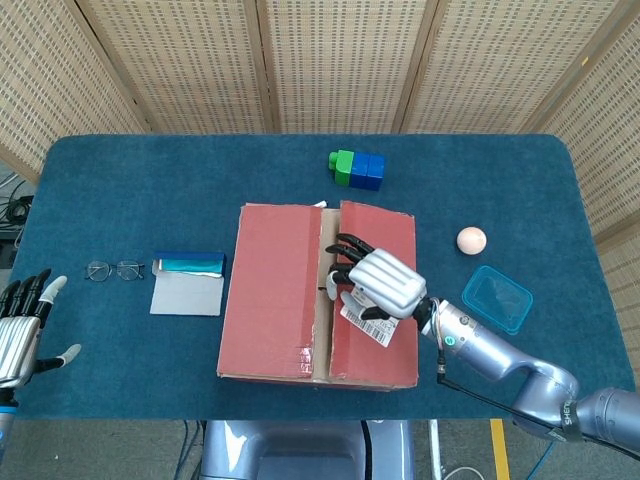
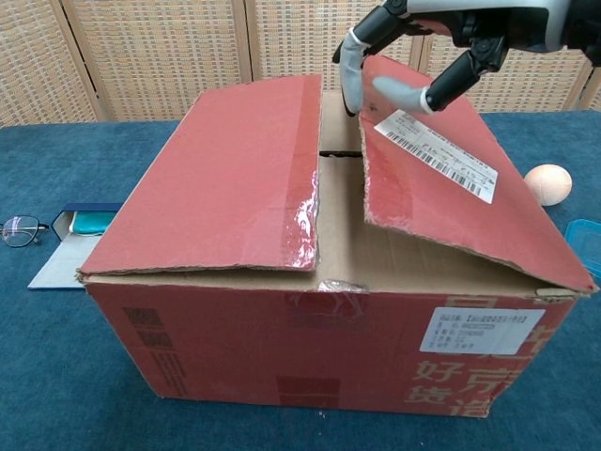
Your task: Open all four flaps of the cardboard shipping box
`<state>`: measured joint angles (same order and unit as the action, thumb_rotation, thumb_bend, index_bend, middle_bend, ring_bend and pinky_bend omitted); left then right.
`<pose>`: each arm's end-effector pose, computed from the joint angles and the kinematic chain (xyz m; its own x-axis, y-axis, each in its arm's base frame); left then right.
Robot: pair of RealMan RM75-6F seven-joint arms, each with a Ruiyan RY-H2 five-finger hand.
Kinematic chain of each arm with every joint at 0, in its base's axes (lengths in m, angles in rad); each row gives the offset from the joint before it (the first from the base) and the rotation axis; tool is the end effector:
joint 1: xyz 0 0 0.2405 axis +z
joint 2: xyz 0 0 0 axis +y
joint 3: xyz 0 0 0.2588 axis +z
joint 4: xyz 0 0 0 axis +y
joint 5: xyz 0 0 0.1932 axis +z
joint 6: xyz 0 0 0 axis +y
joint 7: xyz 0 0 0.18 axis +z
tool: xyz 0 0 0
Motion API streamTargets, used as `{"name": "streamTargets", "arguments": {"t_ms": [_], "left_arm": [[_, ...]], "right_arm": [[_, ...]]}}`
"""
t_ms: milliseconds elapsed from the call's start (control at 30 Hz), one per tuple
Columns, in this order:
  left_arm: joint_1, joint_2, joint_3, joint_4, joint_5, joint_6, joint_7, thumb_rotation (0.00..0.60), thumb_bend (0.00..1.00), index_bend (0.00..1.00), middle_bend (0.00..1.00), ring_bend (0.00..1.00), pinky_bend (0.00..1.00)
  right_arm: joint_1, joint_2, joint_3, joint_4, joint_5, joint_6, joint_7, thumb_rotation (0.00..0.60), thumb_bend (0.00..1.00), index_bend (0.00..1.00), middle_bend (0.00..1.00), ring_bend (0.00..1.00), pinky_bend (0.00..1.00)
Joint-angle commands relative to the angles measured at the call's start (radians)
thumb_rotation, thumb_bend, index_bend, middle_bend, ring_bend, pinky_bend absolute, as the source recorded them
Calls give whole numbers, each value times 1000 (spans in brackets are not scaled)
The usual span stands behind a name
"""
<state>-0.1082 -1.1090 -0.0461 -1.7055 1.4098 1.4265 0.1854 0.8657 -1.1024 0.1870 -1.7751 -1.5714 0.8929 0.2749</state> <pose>-0.3034 0.2199 0.1650 0.4770 0.0724 0.8759 0.8762 0.0392 -0.4804 -0.0449 -0.3513 0.0898 0.3422 -0.3184 0.8840 -0.7151 -0.6985 0.0253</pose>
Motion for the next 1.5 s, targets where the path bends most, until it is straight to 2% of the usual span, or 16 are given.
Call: {"name": "streamTargets", "arguments": {"t_ms": [33,300,533,1500], "left_arm": [[-2,1,-1,-1,3,0,-1,565,87,72,0,0,0],[-6,4,-4,-5,12,4,-4,566,87,72,0,0,0],[-9,4,-5,-8,15,6,0,567,87,72,0,0,0],[-15,10,-4,-22,18,1,12,565,87,72,0,0,0]], "right_arm": [[-2,21,5,-12,1,8,-9,600,672,498,518,151,0],[-16,117,28,-63,17,31,-28,600,672,502,530,166,0],[-19,165,40,-84,27,31,-32,600,672,503,530,167,0],[-67,341,68,-81,63,48,-50,600,672,519,548,179,0]]}}
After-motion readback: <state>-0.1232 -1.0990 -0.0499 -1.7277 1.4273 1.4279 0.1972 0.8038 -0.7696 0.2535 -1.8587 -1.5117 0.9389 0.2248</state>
